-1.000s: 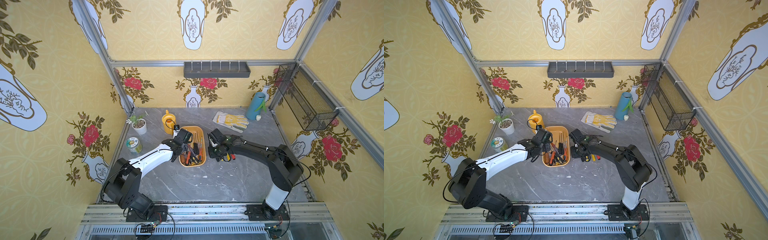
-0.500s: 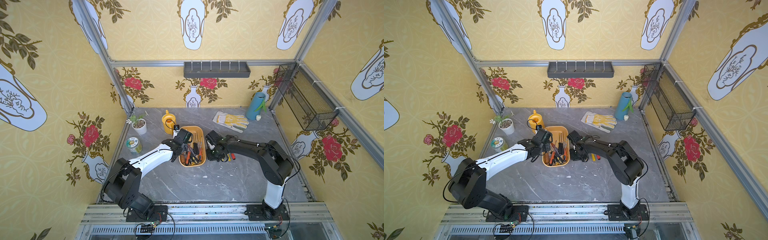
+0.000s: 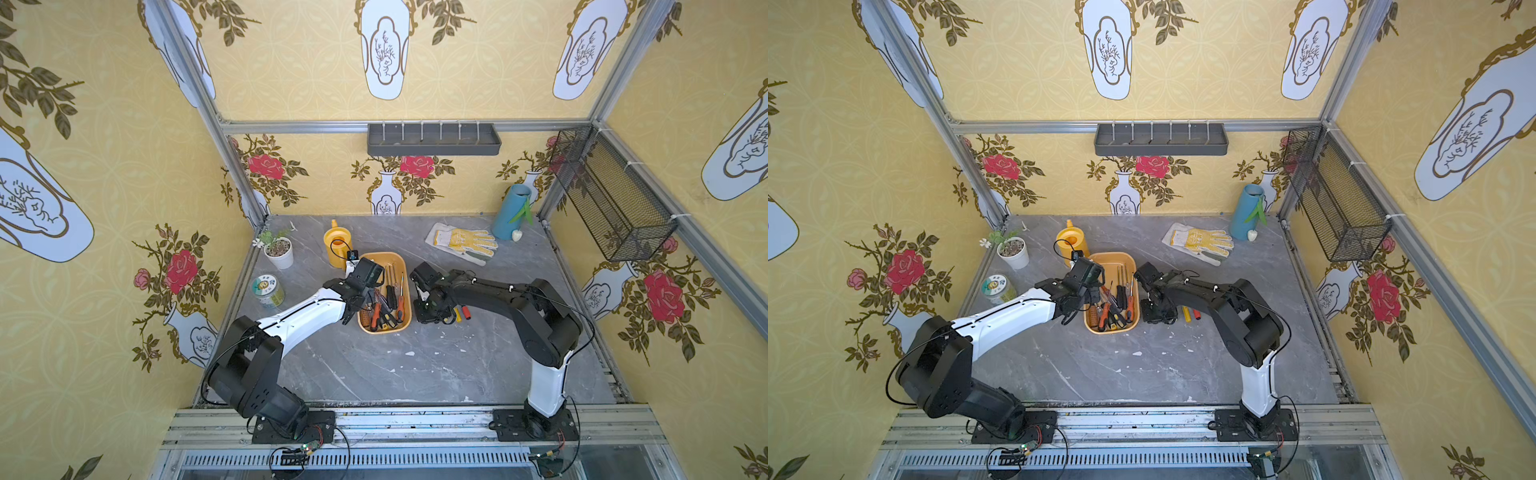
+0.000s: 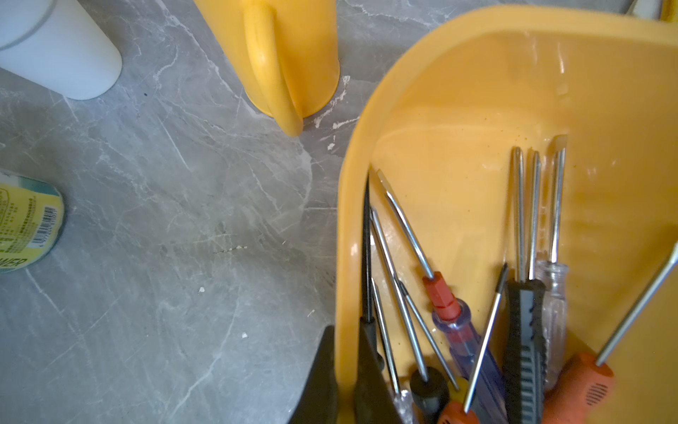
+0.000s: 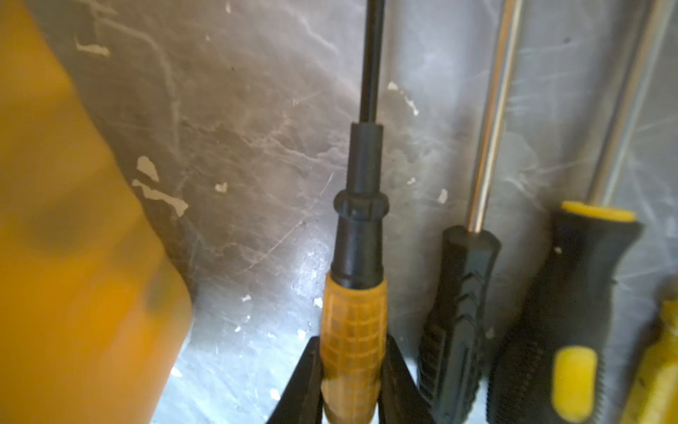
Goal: Take out the screwdriver from the storage box
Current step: Place the screwdriver at the center of the board, then pick up the screwdriver from the storage box.
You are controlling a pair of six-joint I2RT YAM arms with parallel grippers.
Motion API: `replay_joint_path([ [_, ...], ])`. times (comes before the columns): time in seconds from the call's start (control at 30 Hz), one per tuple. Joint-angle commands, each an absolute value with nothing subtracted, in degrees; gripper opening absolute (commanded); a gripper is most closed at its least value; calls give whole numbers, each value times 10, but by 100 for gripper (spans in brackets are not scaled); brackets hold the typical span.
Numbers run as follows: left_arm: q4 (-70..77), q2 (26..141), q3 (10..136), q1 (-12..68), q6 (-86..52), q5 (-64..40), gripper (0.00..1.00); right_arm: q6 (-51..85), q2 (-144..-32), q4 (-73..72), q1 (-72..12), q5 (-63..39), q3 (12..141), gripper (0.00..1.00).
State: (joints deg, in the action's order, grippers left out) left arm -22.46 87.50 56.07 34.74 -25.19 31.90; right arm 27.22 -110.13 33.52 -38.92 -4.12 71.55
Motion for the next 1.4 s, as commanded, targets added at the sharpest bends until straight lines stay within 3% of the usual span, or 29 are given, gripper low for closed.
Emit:
replay_joint_path([
  [0.0, -208, 872, 546, 347, -258, 323, 0, 274, -1111, 349, -390, -33, 722, 31],
  [0.33, -206, 876, 546, 347, -256, 322, 0, 276, -1109, 346, -392, -33, 723, 46],
  [0.73, -209, 879, 554, 347, -254, 318, 0, 276, -1059, 336, -399, -9, 720, 70],
  [1.03, -209, 877, 561, 347, -255, 311, 0, 271, -1002, 319, -405, 15, 716, 74],
  [1.37, -206, 876, 562, 347, -259, 301, 0, 264, -925, 248, -422, -21, 706, 71],
])
